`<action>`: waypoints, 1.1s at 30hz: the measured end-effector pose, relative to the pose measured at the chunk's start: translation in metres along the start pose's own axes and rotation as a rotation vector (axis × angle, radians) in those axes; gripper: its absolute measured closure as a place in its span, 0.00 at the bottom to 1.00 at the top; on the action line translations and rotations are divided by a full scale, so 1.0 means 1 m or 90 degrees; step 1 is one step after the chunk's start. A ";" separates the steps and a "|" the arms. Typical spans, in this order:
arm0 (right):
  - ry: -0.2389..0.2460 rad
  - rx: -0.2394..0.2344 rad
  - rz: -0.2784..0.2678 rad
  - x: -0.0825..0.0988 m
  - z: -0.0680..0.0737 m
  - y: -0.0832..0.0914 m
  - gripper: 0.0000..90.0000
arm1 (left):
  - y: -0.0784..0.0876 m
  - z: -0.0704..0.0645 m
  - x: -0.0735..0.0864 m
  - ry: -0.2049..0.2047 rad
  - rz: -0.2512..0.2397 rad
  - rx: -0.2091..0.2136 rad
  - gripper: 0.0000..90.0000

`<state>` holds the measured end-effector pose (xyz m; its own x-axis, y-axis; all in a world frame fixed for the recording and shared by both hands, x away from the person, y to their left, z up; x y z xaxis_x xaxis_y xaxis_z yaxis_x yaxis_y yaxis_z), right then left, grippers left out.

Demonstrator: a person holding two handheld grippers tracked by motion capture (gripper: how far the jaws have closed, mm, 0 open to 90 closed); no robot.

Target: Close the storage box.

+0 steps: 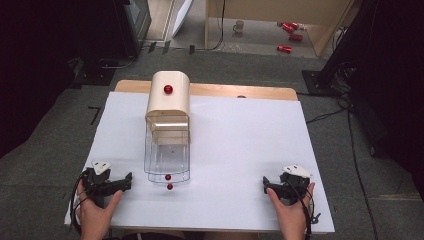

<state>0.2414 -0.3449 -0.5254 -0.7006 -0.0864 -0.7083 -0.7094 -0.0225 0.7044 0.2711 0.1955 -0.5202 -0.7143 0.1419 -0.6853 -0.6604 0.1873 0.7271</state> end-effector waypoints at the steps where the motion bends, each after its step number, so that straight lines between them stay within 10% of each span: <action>1: 0.001 0.002 -0.001 0.000 0.001 0.000 0.00 | 0.000 0.000 0.000 0.000 0.000 0.000 0.00; 14: -0.034 0.016 -0.040 -0.004 0.020 0.016 0.03 | 0.000 -0.001 0.000 0.000 0.000 -0.002 0.00; 33: 0.045 -0.082 -0.071 -0.036 0.131 0.037 0.08 | 0.000 -0.001 0.000 0.000 0.000 -0.002 0.00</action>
<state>0.2298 -0.2119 -0.4798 -0.6073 -0.1459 -0.7809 -0.7637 -0.1637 0.6245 0.2709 0.1948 -0.5203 -0.7138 0.1420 -0.6858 -0.6615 0.1849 0.7268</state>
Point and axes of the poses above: each handheld gripper's, and its own axes: y roughly backward along the jaws, x roughly out of its underside, z roughly to its left, the point moved 3 cm from there along -y, roughly forward along the jaws, and after that the axes turned 5 degrees about x, right-handed, at the moved point
